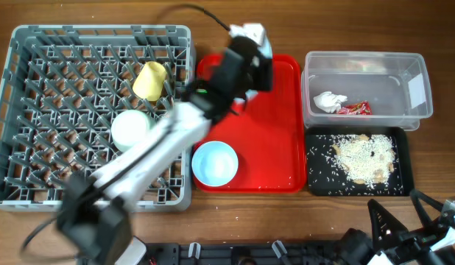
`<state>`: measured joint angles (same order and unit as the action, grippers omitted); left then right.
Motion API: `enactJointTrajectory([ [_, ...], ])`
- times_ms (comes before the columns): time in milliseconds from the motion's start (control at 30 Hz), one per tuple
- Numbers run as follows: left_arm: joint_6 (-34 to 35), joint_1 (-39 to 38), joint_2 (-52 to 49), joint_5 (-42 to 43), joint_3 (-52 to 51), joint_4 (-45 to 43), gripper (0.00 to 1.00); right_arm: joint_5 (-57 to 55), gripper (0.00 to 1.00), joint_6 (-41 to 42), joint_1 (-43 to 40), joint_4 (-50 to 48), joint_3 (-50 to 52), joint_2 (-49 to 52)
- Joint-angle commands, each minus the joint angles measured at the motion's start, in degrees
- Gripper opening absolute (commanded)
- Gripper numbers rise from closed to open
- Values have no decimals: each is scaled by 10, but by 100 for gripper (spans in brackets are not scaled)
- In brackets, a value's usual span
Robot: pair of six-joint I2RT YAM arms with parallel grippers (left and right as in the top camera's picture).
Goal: Sort waste into correct bins and load items into the dishwasher rack
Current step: 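Grasp the plate edge with the left gripper and lift it, then stand the plate upright in the rack's right edge and release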
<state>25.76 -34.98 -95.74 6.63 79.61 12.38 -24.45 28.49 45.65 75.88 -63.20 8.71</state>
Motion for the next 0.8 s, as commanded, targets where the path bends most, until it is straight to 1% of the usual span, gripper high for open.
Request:
enactJointTrajectory([
  [0, 1, 92, 80, 156, 13, 14, 4, 1, 100, 6, 0, 0, 1, -4],
  [100, 26, 202, 87, 308, 13, 26, 4, 1, 100, 6, 0, 0, 1, -4],
  [200, 35, 274, 66, 402, 13, 45, 4, 1, 100, 6, 0, 0, 1, -4],
  [300, 35, 341, 26, 502, 13, 46, 4, 1, 100, 6, 0, 0, 1, -4],
  [400, 56, 384, -5, 561, 13, 46, 4, 1, 100, 6, 0, 0, 1, -4],
  [467, 56, 399, -18, 575, 13, 50, 4, 1, 100, 6, 0, 0, 1, -4],
  [600, 56, 402, -31, 568, 13, 61, 4, 1, 100, 6, 0, 0, 1, -4],
  [700, 56, 402, -31, 524, 13, 77, 4, 1, 100, 6, 0, 0, 1, -4],
  [767, 56, 402, -34, 466, 13, 102, 4, 1, 100, 6, 0, 0, 1, -4],
])
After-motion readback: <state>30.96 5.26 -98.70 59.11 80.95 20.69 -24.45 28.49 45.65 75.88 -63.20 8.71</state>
